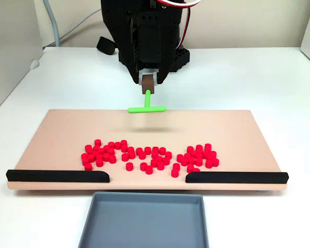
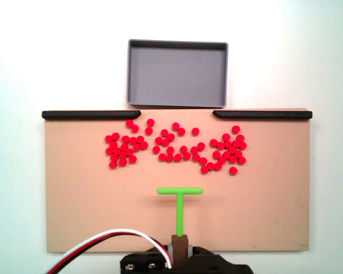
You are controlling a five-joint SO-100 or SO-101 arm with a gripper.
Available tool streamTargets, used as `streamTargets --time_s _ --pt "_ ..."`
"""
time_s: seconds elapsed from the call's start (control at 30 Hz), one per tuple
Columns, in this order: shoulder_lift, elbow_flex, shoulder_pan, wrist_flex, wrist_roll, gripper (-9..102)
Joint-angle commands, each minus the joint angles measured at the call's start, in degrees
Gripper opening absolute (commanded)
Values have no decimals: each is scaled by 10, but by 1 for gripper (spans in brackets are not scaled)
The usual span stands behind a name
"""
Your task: Grasp a green tool by the dark brown handle.
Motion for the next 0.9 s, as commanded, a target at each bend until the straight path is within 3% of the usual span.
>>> streamTargets --time_s 0.0,0.87 --pt "13 -15 0 1 -2 0" --pt "12 -18 4 1 -11 0"
